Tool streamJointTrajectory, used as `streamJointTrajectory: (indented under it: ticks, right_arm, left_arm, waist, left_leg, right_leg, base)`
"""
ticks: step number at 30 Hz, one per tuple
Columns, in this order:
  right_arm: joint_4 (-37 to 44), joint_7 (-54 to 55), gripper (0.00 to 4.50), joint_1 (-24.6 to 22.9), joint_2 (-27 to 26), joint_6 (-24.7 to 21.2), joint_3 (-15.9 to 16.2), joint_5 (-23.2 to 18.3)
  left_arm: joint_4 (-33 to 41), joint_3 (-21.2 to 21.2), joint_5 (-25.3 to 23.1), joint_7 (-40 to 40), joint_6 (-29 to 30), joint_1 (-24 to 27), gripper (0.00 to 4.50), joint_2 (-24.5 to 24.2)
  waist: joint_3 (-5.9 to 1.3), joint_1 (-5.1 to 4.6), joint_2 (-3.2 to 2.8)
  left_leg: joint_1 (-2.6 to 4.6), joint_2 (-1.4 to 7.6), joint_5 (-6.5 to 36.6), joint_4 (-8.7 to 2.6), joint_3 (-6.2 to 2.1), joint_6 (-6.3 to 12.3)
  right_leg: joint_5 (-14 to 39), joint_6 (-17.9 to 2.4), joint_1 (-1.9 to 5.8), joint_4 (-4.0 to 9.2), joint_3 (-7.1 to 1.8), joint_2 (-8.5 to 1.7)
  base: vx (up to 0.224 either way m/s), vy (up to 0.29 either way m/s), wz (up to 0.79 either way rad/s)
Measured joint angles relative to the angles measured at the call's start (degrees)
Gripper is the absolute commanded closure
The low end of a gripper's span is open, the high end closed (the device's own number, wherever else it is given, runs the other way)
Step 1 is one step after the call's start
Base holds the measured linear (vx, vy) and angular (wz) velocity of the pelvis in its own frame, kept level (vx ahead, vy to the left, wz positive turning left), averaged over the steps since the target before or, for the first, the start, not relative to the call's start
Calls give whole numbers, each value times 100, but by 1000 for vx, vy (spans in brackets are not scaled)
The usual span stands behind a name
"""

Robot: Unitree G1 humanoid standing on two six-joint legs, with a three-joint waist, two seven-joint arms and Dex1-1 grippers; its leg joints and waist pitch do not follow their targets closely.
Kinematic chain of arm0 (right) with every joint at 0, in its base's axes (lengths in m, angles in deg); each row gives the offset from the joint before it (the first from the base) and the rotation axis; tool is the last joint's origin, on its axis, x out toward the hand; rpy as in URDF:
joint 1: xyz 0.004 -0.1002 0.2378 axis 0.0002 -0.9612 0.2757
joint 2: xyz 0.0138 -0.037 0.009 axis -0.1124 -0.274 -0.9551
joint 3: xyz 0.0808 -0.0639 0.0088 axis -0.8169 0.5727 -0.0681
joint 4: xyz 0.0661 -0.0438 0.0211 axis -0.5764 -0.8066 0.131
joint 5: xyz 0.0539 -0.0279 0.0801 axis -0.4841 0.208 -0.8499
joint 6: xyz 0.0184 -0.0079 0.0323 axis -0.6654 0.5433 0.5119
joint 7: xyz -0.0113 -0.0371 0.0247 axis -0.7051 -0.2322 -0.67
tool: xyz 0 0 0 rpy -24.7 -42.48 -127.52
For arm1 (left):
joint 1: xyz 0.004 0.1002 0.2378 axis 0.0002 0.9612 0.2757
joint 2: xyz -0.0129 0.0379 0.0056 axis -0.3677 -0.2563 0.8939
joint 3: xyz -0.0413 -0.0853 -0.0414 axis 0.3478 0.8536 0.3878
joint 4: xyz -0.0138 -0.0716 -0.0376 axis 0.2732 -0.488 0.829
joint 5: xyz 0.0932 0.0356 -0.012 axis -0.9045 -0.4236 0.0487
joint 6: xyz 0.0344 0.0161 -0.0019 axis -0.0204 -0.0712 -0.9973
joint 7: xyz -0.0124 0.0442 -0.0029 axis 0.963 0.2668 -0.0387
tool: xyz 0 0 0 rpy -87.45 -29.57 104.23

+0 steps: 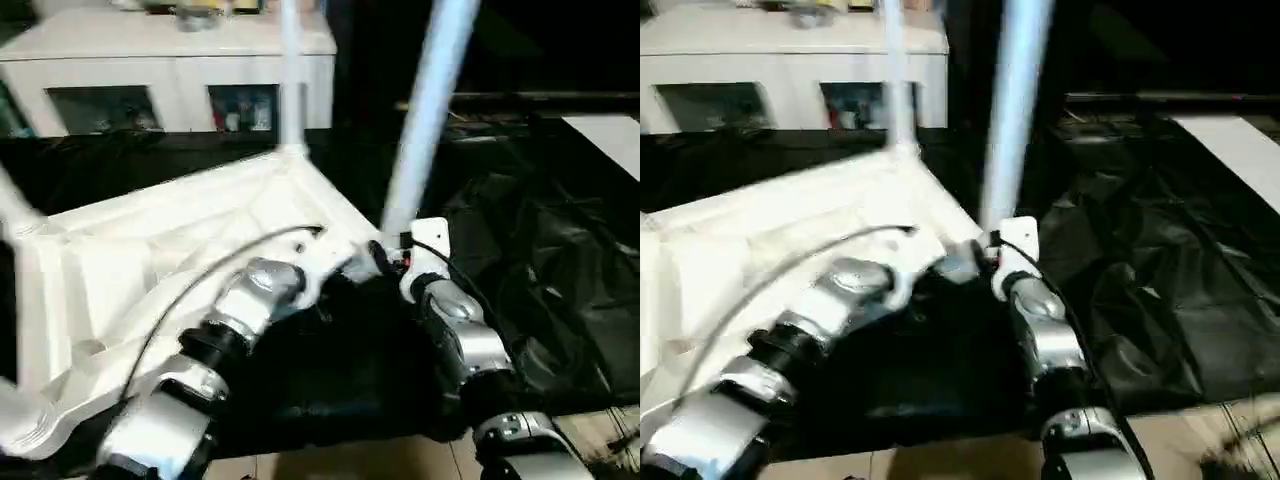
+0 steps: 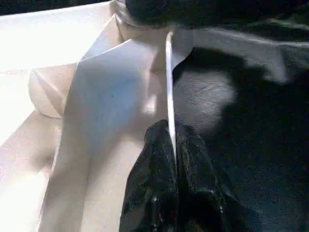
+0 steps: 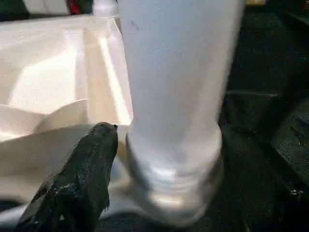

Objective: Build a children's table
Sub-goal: Rotate leg to tighten

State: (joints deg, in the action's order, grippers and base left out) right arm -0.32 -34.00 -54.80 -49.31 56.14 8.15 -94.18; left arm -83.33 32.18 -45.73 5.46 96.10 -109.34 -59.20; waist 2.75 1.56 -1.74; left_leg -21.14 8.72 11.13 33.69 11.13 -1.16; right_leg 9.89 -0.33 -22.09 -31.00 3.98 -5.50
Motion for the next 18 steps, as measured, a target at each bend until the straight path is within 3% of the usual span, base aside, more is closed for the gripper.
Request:
streamJointTrajectory:
  ticks: [4, 7, 9, 11, 18]
  right_arm:
    - [1005, -1288, 46, -164, 672, -372, 283, -342]
    - [1460, -2383, 46, -465, 1431, -395, 634, -359]
    - [1503, -2811, 46, -573, 1659, -389, 724, -356]
    - [1532, -3241, 46, -663, 1887, -389, 807, -358]
    - [1939, -4195, 46, -762, 2470, -627, 1019, -538]
  left_arm:
    - [371, -47, 2, 400, -74, 216, 450, -313]
    - [802, -96, 122, 950, -143, 458, 450, -659]
    - [935, -99, 184, 1197, -212, 539, 450, -831]
    - [1147, -99, 260, 1467, -304, 642, 450, -1015]
    - [1872, -220, 539, 2497, -350, 1008, 450, -1550]
  waist:
    - [0, 23, 5]
    - [-4, 56, 16]
    - [-6, 68, 23]
    - [-8, 99, 26]
    - [-8, 261, 23]
  left_leg:
    - [24, 15, 0, -19, 4, 0]
    - [31, 19, -1, -13, 5, -2]
    - [30, 26, -1, -14, 5, -3]
    - [9, 29, -1, -2, 5, -7]
    - [-7, 93, 10, -21, 7, -10]
  right_leg:
    - [-28, -36, -11, -31, 0, 12]
    - [-36, -37, -22, -103, -4, 12]
    - [-37, -38, -32, -144, -2, 13]
    - [-48, -55, -90, -212, -7, 12]
    - [-3, -54, -116, -226, 25, 54]
  base:
    - [0, 0, 0]
    - [37, -24, 1]
    - [61, -44, 4]
    - [66, -45, 4]
    - [45, -27, 0]
